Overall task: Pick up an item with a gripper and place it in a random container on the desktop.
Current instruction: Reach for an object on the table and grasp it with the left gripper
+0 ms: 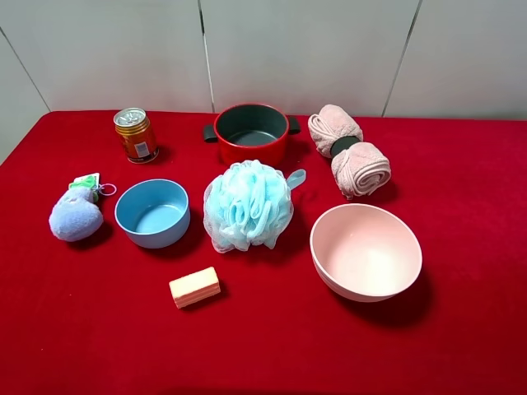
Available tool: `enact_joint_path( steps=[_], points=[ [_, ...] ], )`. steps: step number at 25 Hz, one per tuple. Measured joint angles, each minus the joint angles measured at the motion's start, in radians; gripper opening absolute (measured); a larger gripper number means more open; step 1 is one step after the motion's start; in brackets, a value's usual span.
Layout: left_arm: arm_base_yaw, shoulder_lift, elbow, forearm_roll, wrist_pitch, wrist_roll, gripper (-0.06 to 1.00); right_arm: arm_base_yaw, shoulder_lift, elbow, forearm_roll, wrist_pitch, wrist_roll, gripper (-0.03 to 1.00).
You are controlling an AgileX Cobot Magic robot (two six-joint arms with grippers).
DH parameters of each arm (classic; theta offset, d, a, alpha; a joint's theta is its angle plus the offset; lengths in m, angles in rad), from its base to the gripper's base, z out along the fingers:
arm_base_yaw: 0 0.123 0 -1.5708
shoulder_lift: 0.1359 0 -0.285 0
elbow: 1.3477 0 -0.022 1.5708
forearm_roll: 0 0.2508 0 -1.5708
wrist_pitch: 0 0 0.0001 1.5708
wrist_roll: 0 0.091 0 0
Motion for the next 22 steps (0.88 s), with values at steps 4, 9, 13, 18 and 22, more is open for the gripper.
enact_joint_path(
  steps=[4,9,13,18,22],
  points=[
    [0.0,0.144,-0.07,-0.004,-0.001,0.033,0.96,0.0,0.0,0.0,0.0,0.0,0.0,0.69],
    [0.0,0.311,-0.137,-0.051,-0.003,0.1,0.96,0.0,0.0,0.0,0.0,0.0,0.0,0.69],
    [-0.018,0.424,-0.179,-0.11,-0.016,0.148,0.96,0.0,0.0,0.0,0.0,0.0,0.0,0.69],
    [-0.116,0.54,-0.222,-0.113,-0.071,0.158,0.95,0.0,0.0,0.0,0.0,0.0,0.0,0.69],
    [-0.2,0.631,-0.262,-0.107,-0.107,0.158,0.95,0.0,0.0,0.0,0.0,0.0,0.0,0.69]
  ],
)
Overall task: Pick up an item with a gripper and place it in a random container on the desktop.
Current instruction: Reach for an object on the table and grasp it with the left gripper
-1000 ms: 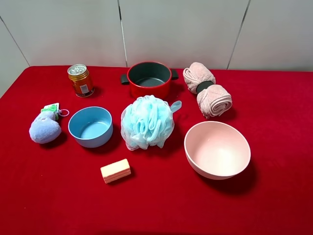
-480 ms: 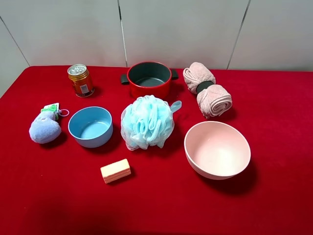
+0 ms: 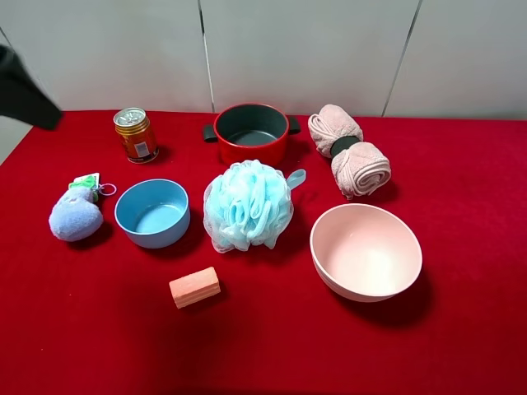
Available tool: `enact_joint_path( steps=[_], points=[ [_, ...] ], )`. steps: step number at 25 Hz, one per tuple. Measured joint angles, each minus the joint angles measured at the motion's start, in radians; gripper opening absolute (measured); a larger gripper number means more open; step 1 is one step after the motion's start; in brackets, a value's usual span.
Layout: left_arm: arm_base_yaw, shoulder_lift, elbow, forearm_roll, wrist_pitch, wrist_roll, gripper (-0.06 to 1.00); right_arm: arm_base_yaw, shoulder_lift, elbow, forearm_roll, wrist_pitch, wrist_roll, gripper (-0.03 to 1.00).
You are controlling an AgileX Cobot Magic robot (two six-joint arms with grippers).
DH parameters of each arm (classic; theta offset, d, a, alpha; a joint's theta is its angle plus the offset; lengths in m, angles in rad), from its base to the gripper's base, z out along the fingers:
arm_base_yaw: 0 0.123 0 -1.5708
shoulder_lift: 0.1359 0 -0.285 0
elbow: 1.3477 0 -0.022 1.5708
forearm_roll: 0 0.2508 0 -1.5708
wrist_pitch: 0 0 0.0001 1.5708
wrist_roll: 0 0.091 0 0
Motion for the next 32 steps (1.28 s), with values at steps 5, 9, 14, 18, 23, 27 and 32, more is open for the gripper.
enact_joint_path(
  steps=[5,9,14,18,23,27,32],
  points=[
    [-0.086,0.116,-0.055,0.002,-0.027,0.0,0.95,0.0,0.0,0.0,0.0,0.0,0.0,0.69],
    [-0.148,0.211,-0.113,0.003,-0.029,0.0,0.95,0.0,0.0,0.0,0.0,0.0,0.0,0.69],
    [-0.23,0.326,-0.194,0.016,-0.03,0.0,0.95,0.0,0.0,0.0,0.0,0.0,0.0,0.69],
    [-0.298,0.412,-0.266,0.044,-0.03,-0.002,0.95,0.0,0.0,0.0,0.0,0.0,0.0,0.69],
    [-0.361,0.506,-0.346,0.053,-0.03,-0.004,0.95,0.0,0.0,0.0,0.0,0.0,0.0,0.69],
    [-0.409,0.578,-0.408,0.053,-0.03,-0.004,0.95,0.0,0.0,0.0,0.0,0.0,0.0,0.69],
    [-0.462,0.663,-0.468,0.056,-0.027,-0.004,0.95,0.0,0.0,0.0,0.0,0.0,0.0,0.69]
  ],
)
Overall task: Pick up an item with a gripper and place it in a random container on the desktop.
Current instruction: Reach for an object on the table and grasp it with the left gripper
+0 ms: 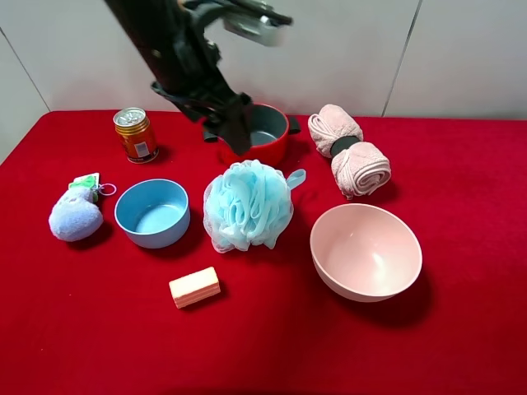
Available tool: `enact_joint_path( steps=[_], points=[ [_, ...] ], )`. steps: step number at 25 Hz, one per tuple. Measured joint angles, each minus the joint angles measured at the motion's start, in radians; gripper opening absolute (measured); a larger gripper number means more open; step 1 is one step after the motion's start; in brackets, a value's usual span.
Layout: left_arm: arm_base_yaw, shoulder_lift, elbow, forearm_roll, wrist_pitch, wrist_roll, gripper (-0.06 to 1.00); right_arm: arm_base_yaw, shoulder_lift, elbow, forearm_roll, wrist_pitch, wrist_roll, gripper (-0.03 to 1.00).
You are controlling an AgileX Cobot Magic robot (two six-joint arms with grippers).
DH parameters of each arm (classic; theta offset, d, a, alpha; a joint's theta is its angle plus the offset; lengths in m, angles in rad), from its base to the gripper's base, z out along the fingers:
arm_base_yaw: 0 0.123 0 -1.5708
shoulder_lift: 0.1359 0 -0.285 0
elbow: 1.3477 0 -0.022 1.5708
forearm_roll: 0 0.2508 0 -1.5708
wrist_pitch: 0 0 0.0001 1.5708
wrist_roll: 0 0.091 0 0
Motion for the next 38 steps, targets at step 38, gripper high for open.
enact_joint_path(
  steps=[38],
  points=[
    [-0.12,0.373,-0.074,0.08,-0.134,-0.035,0.95,0.0,0.0,0.0,0.003,0.0,0.0,0.69]
  ],
)
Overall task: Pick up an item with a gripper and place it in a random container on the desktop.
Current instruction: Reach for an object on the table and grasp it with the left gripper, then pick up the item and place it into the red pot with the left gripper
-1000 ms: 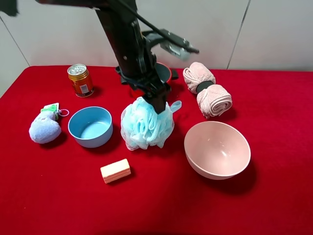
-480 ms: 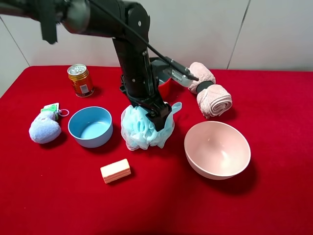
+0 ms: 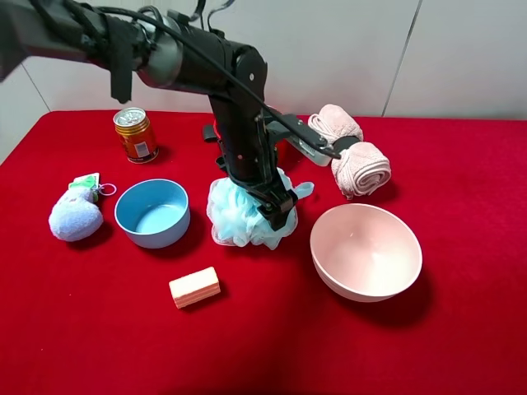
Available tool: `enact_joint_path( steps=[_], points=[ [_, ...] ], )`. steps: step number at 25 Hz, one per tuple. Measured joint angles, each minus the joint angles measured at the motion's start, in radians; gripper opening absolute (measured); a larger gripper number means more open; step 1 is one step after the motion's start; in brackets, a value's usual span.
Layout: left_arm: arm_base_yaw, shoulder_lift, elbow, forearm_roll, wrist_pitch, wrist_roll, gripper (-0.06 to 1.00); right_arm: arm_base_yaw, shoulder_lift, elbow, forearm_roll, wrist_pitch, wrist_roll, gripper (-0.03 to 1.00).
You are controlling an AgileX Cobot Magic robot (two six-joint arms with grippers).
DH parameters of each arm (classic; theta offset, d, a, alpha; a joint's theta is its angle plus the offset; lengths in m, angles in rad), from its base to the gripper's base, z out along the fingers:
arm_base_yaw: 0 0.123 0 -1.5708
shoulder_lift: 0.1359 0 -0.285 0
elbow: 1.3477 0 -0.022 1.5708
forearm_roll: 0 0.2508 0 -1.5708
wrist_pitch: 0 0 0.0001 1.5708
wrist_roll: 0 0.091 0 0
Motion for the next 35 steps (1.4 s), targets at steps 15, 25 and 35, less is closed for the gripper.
enact_joint_path(
  steps=[15,25,35],
  points=[
    [-0.007,0.064,-0.005,0.015,-0.037,0.0,0.83,0.0,0.0,0.0,0.001,0.0,0.0,0.69],
    [-0.007,0.064,-0.005,0.019,-0.041,0.0,0.57,0.0,0.0,0.0,0.002,0.0,0.0,0.69],
    [-0.007,0.064,-0.005,0.019,-0.04,0.0,0.55,0.0,0.0,0.0,0.004,0.0,0.0,0.69]
  ],
)
